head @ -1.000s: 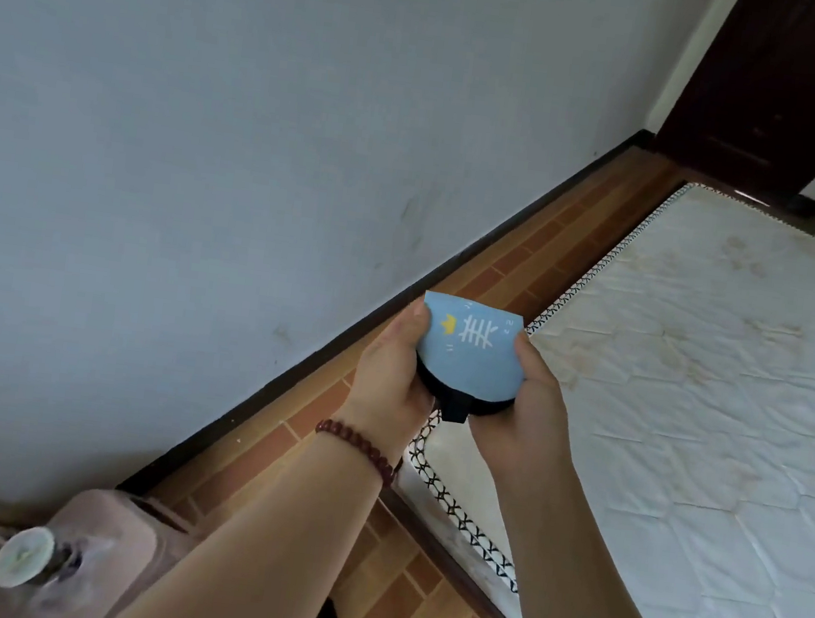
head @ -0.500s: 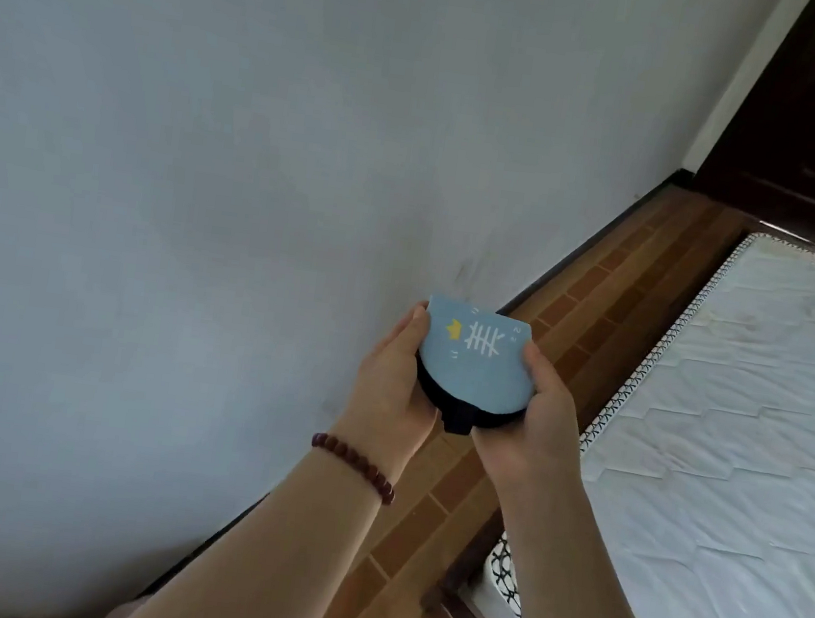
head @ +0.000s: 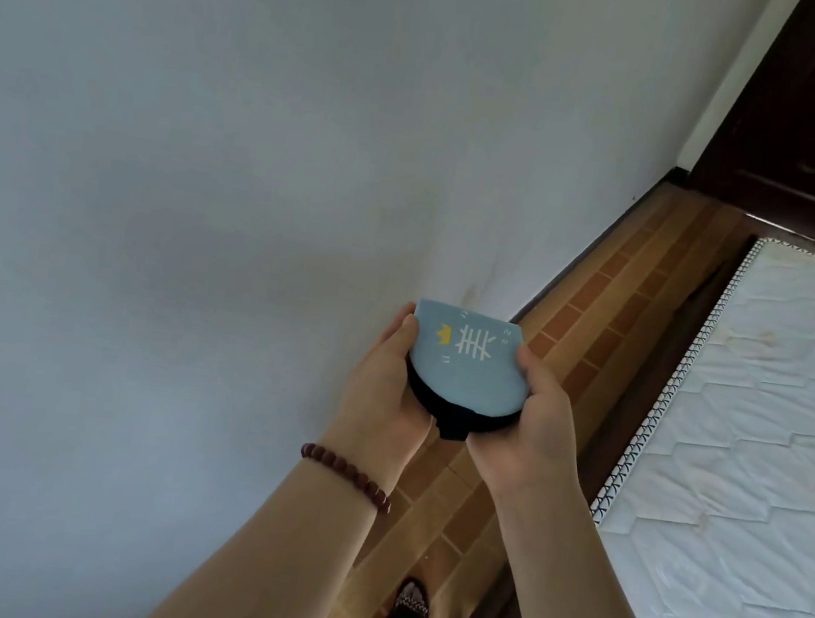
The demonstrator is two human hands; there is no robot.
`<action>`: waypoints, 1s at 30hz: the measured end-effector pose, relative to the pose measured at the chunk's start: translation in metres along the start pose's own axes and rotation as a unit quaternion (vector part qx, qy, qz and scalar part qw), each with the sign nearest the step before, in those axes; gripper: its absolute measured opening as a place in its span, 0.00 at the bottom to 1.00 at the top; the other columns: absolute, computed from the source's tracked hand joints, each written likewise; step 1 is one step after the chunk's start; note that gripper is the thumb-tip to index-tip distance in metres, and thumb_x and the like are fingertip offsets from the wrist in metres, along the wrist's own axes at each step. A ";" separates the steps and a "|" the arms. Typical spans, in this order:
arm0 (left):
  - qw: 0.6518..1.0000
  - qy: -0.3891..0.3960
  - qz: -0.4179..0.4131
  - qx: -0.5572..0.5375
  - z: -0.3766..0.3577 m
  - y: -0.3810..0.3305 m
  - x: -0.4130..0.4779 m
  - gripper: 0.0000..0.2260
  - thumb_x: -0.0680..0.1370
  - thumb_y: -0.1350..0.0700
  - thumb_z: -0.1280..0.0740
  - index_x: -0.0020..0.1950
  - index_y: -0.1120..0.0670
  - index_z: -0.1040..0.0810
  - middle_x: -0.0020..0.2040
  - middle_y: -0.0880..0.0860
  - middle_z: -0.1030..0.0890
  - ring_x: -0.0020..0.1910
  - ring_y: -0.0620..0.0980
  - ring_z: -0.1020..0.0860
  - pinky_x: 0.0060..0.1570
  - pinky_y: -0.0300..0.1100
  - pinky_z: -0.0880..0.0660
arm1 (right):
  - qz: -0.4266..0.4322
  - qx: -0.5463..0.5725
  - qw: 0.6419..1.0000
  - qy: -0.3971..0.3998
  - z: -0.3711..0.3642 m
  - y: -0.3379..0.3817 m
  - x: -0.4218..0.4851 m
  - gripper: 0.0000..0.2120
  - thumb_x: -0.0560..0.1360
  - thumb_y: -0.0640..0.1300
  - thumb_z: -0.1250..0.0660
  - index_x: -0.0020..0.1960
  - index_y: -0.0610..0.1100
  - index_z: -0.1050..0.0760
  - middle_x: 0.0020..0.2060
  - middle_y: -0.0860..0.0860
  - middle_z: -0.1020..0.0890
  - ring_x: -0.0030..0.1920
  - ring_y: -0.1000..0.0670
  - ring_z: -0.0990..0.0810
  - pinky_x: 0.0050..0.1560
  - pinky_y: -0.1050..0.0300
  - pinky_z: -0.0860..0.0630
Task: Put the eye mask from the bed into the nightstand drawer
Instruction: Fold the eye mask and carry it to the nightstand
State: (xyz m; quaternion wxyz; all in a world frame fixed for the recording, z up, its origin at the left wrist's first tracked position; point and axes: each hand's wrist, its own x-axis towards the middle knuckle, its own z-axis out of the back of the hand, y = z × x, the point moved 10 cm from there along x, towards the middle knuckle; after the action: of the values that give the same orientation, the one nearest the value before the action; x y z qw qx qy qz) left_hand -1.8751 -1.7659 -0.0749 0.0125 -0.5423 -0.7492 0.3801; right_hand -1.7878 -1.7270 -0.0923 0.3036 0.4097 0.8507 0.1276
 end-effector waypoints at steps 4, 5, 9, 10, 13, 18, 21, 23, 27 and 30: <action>1.000 0.003 0.003 0.009 -0.024 -0.002 0.047 0.18 0.81 0.55 0.42 0.70 0.59 0.31 0.68 0.63 0.26 0.66 0.62 0.27 0.65 0.60 0.31 | 0.013 0.012 1.000 -0.015 -0.003 0.023 0.045 0.14 0.77 0.46 0.37 0.58 0.39 0.22 0.57 0.39 0.17 0.57 0.38 0.19 0.59 0.39 0.24; 1.000 0.003 0.006 0.015 -0.032 0.000 0.061 0.18 0.81 0.55 0.42 0.70 0.59 0.31 0.67 0.63 0.26 0.66 0.63 0.27 0.65 0.61 0.31 | 0.017 0.013 1.000 -0.021 -0.003 0.031 0.057 0.13 0.77 0.46 0.37 0.57 0.40 0.22 0.56 0.39 0.17 0.57 0.38 0.19 0.59 0.38 0.25; 0.999 0.002 0.014 0.033 -0.068 0.004 0.120 0.17 0.81 0.54 0.40 0.68 0.58 0.28 0.66 0.63 0.24 0.64 0.62 0.25 0.63 0.61 0.29 | 0.029 0.025 0.999 -0.036 -0.009 0.071 0.106 0.13 0.76 0.46 0.36 0.56 0.40 0.22 0.54 0.39 0.16 0.54 0.39 0.17 0.53 0.42 0.20; 0.999 0.002 0.022 0.040 -0.081 0.008 0.135 0.17 0.80 0.54 0.40 0.68 0.57 0.27 0.65 0.62 0.23 0.63 0.62 0.24 0.62 0.60 0.28 | 0.033 0.028 0.998 -0.041 -0.010 0.085 0.118 0.14 0.76 0.46 0.36 0.58 0.40 0.22 0.53 0.39 0.16 0.53 0.39 0.17 0.51 0.43 0.19; 0.997 0.015 0.039 0.069 -0.128 0.020 0.181 0.16 0.81 0.54 0.40 0.67 0.57 0.27 0.65 0.62 0.23 0.63 0.62 0.24 0.61 0.60 0.27 | 0.057 0.038 0.996 -0.055 -0.009 0.133 0.154 0.15 0.76 0.45 0.36 0.60 0.39 0.24 0.55 0.40 0.16 0.53 0.40 0.17 0.48 0.44 0.19; 0.994 0.047 0.047 0.089 -0.196 0.046 0.243 0.18 0.80 0.54 0.39 0.68 0.59 0.28 0.66 0.63 0.24 0.64 0.63 0.25 0.63 0.60 0.29 | 0.094 0.062 0.992 -0.060 -0.003 0.208 0.202 0.14 0.77 0.43 0.36 0.60 0.38 0.24 0.53 0.39 0.16 0.48 0.41 0.15 0.39 0.47 0.17; 0.992 0.030 0.065 0.100 -0.232 0.068 0.279 0.17 0.80 0.55 0.38 0.67 0.60 0.27 0.64 0.63 0.23 0.62 0.63 0.24 0.62 0.60 0.27 | 0.116 0.071 0.987 -0.083 0.010 0.252 0.233 0.15 0.77 0.43 0.37 0.62 0.38 0.25 0.54 0.39 0.16 0.48 0.41 0.15 0.37 0.48 0.18; 0.992 0.012 0.057 0.110 -0.238 0.072 0.290 0.16 0.79 0.55 0.36 0.64 0.59 0.24 0.61 0.62 0.20 0.59 0.62 0.21 0.58 0.57 0.24 | 0.119 0.075 0.986 -0.089 0.012 0.264 0.242 0.16 0.77 0.43 0.37 0.63 0.37 0.26 0.56 0.39 0.17 0.51 0.40 0.16 0.38 0.48 0.17; 0.987 0.004 0.039 0.156 -0.268 0.092 0.333 0.13 0.77 0.56 0.33 0.60 0.57 0.21 0.56 0.58 0.17 0.53 0.57 0.18 0.52 0.50 0.20 | 0.137 0.081 0.983 -0.093 0.021 0.308 0.276 0.16 0.78 0.43 0.38 0.63 0.36 0.26 0.56 0.38 0.18 0.52 0.40 0.17 0.38 0.48 0.17; 0.984 0.021 0.046 0.172 -0.300 0.111 0.376 0.11 0.77 0.56 0.32 0.58 0.56 0.20 0.53 0.57 0.16 0.51 0.55 0.17 0.47 0.49 0.18 | 0.158 0.080 0.980 -0.096 0.027 0.348 0.312 0.17 0.79 0.43 0.40 0.64 0.36 0.27 0.59 0.37 0.20 0.55 0.39 0.18 0.39 0.48 0.17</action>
State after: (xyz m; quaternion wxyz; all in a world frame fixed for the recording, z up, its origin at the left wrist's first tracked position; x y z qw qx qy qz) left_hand -1.8116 -1.2765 -0.0741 0.1039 -0.5734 -0.6468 0.4920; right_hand -1.7055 -1.2664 -0.0797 0.3259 0.5723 0.7496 0.0656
